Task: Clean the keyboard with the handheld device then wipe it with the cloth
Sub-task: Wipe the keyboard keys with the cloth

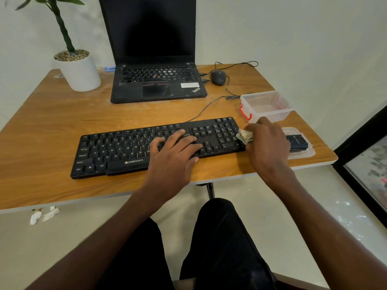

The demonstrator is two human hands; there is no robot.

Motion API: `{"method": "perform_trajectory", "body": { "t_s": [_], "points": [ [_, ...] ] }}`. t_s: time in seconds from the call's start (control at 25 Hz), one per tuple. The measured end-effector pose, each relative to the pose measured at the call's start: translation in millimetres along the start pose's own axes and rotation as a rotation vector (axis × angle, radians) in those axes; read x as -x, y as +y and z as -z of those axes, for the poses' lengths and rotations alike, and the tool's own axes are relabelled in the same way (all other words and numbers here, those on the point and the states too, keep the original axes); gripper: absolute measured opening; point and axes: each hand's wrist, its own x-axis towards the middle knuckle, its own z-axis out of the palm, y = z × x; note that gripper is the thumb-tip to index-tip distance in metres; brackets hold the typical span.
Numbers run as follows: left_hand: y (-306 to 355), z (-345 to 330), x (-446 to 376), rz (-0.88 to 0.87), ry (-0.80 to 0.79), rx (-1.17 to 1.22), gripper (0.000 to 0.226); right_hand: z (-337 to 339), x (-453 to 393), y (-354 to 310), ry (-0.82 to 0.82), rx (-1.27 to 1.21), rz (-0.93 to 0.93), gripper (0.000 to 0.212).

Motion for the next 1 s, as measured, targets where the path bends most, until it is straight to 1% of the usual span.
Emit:
{"method": "perform_trajectory", "body": {
  "t_s": [0.08, 0.16, 0.24, 0.28, 0.32, 0.44, 0.52, 0.6, 0.68, 0.8, 0.88, 0.96, 1.0],
  "points": [
    [0, 0, -1, -0.003, 0.007, 0.003, 0.033, 1, 6, -6, 0.014, 0.031, 0.021, 0.036],
    [-1, 0, -1, -0.002, 0.009, 0.010, 0.032, -4, 17, -24, 0.018, -0.053, 0.167, 0.031],
    [-2, 1, -1, 0.005, 0.006, 0.010, 0.033, -9, 29, -40, -0.032, -0.116, 0.354, 0.028],
    [-2, 1, -1, 0.009, 0.007, 0.011, 0.033, -8, 31, -43, -0.049, -0.122, 0.393, 0.028],
    [-2, 2, -1, 0.011, 0.007, 0.013, 0.032, -5, 28, -40, -0.049, -0.124, 0.364, 0.030],
    [-1, 2, 0, 0.019, 0.004, 0.024, 0.035, 5, 14, -15, -0.025, -0.048, 0.072, 0.036],
    [-1, 2, 0, 0.020, -0.001, 0.021, 0.035, 13, 10, -9, -0.070, 0.038, -0.042, 0.029],
    [0, 2, 1, 0.016, 0.000, 0.011, 0.034, 20, 14, -18, -0.112, 0.066, -0.045, 0.023],
    [1, 2, 0, 0.012, 0.007, 0.016, 0.033, 23, 24, -33, -0.173, 0.064, 0.023, 0.024],
    [1, 3, 0, 0.002, 0.012, 0.008, 0.032, 15, 36, -58, -0.282, -0.066, 0.160, 0.025],
    [1, 3, 0, 0.001, 0.017, 0.010, 0.032, 16, 29, -58, -0.249, -0.124, 0.129, 0.024],
    [1, 3, 0, 0.001, 0.018, 0.026, 0.032, 21, 21, -43, -0.166, -0.062, 0.033, 0.030],
    [1, 3, 0, 0.000, 0.016, 0.034, 0.032, 23, 21, -35, -0.154, -0.007, -0.004, 0.032]
  ]
}}
